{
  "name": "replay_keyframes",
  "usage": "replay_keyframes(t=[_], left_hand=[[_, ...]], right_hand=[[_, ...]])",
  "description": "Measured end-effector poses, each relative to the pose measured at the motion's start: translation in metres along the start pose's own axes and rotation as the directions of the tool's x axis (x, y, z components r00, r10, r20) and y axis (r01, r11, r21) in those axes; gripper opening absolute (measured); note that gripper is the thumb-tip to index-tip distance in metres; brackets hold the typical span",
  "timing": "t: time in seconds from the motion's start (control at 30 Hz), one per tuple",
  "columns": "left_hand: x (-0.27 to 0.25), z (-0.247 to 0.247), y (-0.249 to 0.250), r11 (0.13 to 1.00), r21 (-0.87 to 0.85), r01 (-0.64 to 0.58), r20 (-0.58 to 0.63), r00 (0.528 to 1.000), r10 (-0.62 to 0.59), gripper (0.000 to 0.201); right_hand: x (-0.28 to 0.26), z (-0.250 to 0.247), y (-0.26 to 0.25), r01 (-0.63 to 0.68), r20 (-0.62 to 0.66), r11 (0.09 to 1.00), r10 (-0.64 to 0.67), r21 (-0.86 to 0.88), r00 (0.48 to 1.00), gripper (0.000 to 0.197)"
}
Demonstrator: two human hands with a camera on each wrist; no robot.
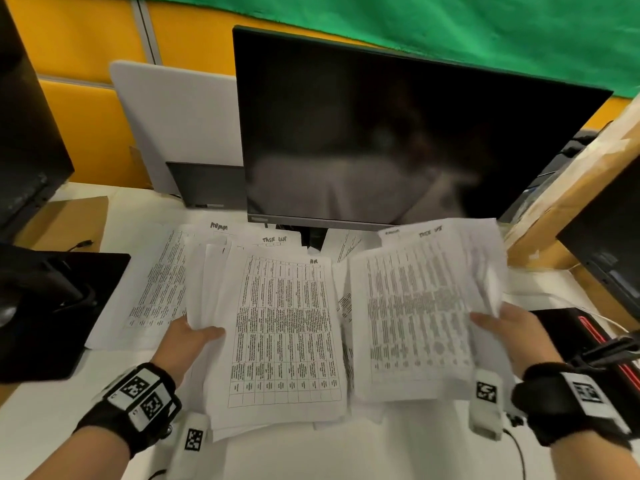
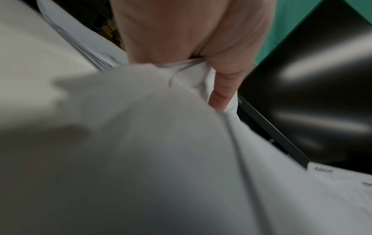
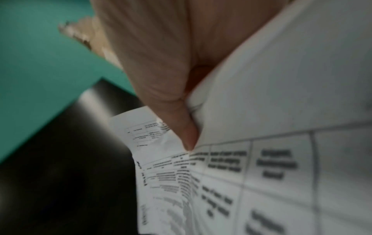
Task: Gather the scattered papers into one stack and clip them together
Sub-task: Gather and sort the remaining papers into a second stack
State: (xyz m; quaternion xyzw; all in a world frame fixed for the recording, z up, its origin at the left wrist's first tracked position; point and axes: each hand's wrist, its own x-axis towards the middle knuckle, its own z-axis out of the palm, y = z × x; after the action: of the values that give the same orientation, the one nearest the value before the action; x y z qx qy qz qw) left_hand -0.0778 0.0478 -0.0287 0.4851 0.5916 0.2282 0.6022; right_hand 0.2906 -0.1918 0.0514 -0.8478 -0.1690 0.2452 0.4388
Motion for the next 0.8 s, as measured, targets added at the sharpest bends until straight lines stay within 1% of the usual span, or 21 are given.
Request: replay_keyframes(t=[0.07, 0.13, 0.2, 0.23, 0.3, 0.33, 0.4, 0.47, 0.5, 0.53, 0.57, 0.63, 0.67, 0.7, 0.73, 0.77, 0.8], left_hand=[[-0.002, 0.006, -0.001, 1.0, 0.0, 0.003, 0.015, 1.0, -0.003, 0.042], [-0.004, 0.014, -0.002, 1.0, -0.017, 0.005, 0.021, 1.0, -0.005, 0.041], [-0.007, 0.024, -0.002, 1.0, -0.029, 0.009, 0.049, 0.999, -0.008, 0.041], [-0.009, 0.03, -0.002, 0.999, -0.039, 0.013, 0.078, 0.997, -0.01, 0.042], [-0.015, 0.043, 0.0, 0.997, -0.077, 0.023, 0.14, 0.99, -0.012, 0.039], [-0.018, 0.051, 0.001, 0.994, -0.102, 0.026, 0.164, 0.986, -0.009, 0.037], [-0.026, 0.067, 0.004, 0.986, -0.16, 0.041, 0.203, 0.979, -0.008, 0.036], [-0.035, 0.08, 0.008, 0.976, -0.214, 0.048, 0.234, 0.972, 0.004, 0.029], [-0.04, 0.086, 0.01, 0.97, -0.237, 0.043, 0.244, 0.97, 0.016, 0.027], [-0.046, 0.092, 0.012, 0.968, -0.248, 0.033, 0.253, 0.967, 0.032, 0.03], [-0.05, 0.094, 0.014, 0.968, -0.249, 0.025, 0.276, 0.96, 0.047, 0.042], [-0.059, 0.104, 0.019, 0.975, -0.222, 0.001, 0.35, 0.933, 0.079, 0.076], [-0.063, 0.11, 0.022, 0.975, -0.224, -0.008, 0.383, 0.919, 0.095, 0.088], [-0.066, 0.115, 0.024, 0.973, -0.229, -0.01, 0.409, 0.907, 0.106, 0.092], [-0.069, 0.121, 0.028, 0.973, -0.23, -0.007, 0.424, 0.899, 0.107, 0.091], [-0.07, 0.127, 0.031, 0.976, -0.217, -0.002, 0.434, 0.895, 0.098, 0.086], [-0.072, 0.133, 0.033, 0.98, -0.199, 0.012, 0.442, 0.893, 0.079, 0.076]], right_hand=[[0.001, -0.017, -0.003, -0.005, 0.032, 0.998, 0.003, 0.07, 0.999, 0.016], [0.001, -0.024, -0.004, -0.002, 0.072, 0.989, -0.009, 0.15, 0.997, 0.018], [0.002, -0.019, -0.002, -0.029, 0.134, 0.973, -0.002, 0.229, 0.991, 0.022], [0.002, -0.012, 0.001, -0.047, 0.163, 0.97, 0.008, 0.237, 0.987, 0.022], [0.001, 0.01, 0.01, -0.041, 0.2, 0.979, -0.001, 0.202, 0.98, 0.02], [0.0, 0.021, 0.015, -0.036, 0.217, 0.979, -0.009, 0.201, 0.976, 0.027], [-0.003, 0.04, 0.024, -0.065, 0.287, 0.97, -0.005, 0.236, 0.958, 0.049], [-0.008, 0.052, 0.029, -0.092, 0.364, 0.948, -0.027, 0.304, 0.931, 0.058], [-0.009, 0.053, 0.031, -0.124, 0.408, 0.935, -0.024, 0.333, 0.913, 0.066], [-0.013, 0.052, 0.03, -0.152, 0.449, 0.919, -0.029, 0.363, 0.893, 0.072], [-0.013, 0.053, 0.03, -0.179, 0.489, 0.907, -0.034, 0.381, 0.872, 0.073], [-0.013, 0.049, 0.028, -0.207, 0.554, 0.897, -0.05, 0.391, 0.831, 0.055], [-0.012, 0.045, 0.027, -0.204, 0.579, 0.904, -0.056, 0.375, 0.813, 0.05], [-0.01, 0.041, 0.026, -0.2, 0.601, 0.915, -0.056, 0.35, 0.797, 0.049], [-0.009, 0.038, 0.025, -0.191, 0.618, 0.923, -0.06, 0.333, 0.784, 0.049], [-0.007, 0.033, 0.024, -0.193, 0.623, 0.925, -0.058, 0.327, 0.78, 0.048], [-0.004, 0.029, 0.025, -0.207, 0.62, 0.92, -0.047, 0.331, 0.783, 0.046]])
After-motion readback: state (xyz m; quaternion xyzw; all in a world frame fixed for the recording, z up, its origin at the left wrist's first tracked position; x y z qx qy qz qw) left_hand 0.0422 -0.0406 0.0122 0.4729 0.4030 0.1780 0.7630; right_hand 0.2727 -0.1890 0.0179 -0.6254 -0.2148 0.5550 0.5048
